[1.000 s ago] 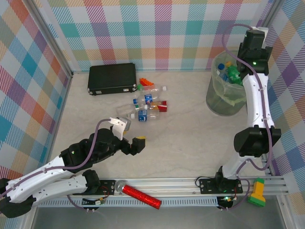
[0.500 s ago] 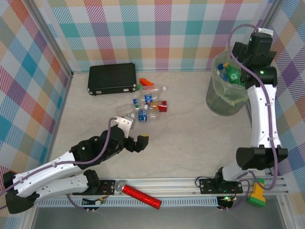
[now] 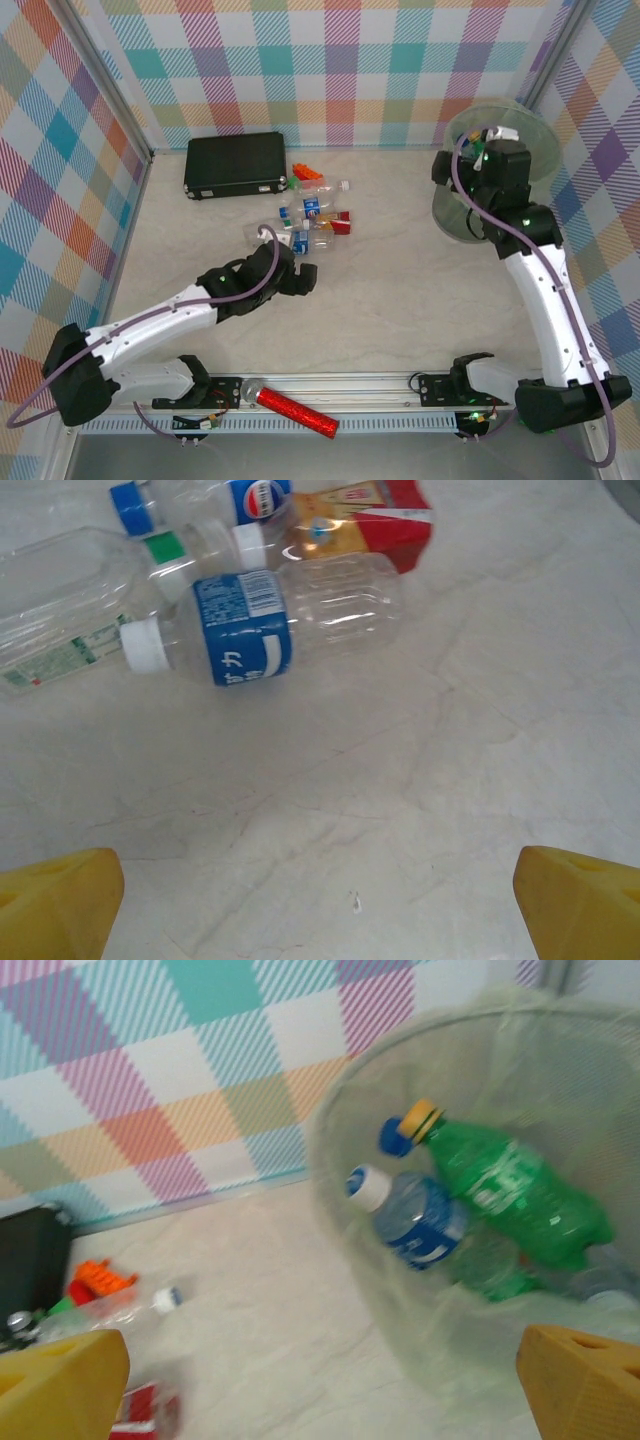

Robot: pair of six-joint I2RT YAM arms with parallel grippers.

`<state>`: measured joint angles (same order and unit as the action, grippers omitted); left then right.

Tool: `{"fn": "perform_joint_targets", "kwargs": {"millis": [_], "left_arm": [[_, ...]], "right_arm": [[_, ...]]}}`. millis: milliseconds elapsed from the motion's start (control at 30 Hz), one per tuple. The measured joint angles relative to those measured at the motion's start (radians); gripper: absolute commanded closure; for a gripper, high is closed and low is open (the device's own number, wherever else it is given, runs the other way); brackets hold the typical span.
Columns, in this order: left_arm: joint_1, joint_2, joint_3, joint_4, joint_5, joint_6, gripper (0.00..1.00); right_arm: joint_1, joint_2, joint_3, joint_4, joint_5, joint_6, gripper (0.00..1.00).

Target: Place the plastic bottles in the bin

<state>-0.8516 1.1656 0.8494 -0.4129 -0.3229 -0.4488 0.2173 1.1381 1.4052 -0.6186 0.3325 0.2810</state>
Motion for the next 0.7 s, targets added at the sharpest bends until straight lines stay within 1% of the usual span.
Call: {"fn": "perform_joint_targets", "kwargs": {"millis": [167,333,533,700], "left_arm": [[0.093,0.095,0.065,0.016,0.03,-0.045,0.0],[0.174,0.198,0.121,0.063,0.08,-0.041,0.0],[0.24,0.359,0.222,0.131,0.157,0.009,0.01],[0.3,0.488,0.296,0.18,0.234,0.045,0.01]], "right_arm": [[0.047,-0.079,-0.159,0.028,-0.077,0.054,0.01],[0.08,-0.135,-0.269,0.036,-0.163,0.105,0.01],[0.14,-0.227,-0.357,0.056,-0.271,0.173,0.01],[0.182,-0.27,-0.38,0.06,-0.327,0.214,0.01]]}}
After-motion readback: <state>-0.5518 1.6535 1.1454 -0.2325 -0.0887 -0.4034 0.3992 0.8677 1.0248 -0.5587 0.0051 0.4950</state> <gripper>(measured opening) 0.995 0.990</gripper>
